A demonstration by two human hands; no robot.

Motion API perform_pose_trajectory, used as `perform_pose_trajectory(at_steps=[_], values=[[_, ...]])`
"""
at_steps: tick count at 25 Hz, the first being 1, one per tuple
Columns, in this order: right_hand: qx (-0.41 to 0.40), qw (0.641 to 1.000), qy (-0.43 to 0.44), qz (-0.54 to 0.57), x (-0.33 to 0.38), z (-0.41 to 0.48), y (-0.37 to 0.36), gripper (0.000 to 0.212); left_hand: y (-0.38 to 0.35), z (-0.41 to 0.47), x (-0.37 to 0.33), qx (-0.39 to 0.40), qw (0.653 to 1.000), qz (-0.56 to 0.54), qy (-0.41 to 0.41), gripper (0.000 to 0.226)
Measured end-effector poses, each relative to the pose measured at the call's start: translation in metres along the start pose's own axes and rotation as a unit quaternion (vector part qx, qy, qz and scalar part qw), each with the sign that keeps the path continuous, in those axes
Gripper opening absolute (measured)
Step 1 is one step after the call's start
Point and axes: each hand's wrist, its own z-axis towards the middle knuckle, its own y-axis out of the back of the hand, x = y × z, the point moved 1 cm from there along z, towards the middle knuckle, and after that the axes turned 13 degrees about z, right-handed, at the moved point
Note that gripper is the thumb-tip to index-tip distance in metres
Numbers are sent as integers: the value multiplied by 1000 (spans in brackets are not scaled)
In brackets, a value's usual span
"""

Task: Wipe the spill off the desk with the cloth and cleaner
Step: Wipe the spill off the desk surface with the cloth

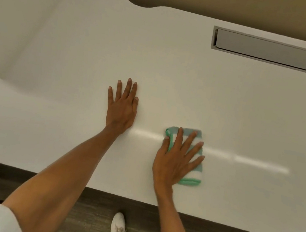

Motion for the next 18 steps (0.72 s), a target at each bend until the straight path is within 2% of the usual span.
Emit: perform_pose_trajectory(at_steps=[4,7,10,13,16,18], values=[[-105,965,-215,105,70,24,-28,58,-2,1,1,-3,1000,5,-1,56],[-129,944,-272,137,106,74,-43,60,-5,2,3,-3,1000,5,-6,56],[-125,951,-245,141,133,128,-54,60,-5,2,3,-8,1000,4,-4,56],[-87,971,-179,131,154,185,-61,59,-4,2,2,-9,1000,11,-1,56],[-11,992,-80,94,170,243,-66,58,-3,2,2,-11,1000,16,1,55],[42,997,19,60,176,275,-70,56,-4,2,2,-13,1000,16,2,55]])
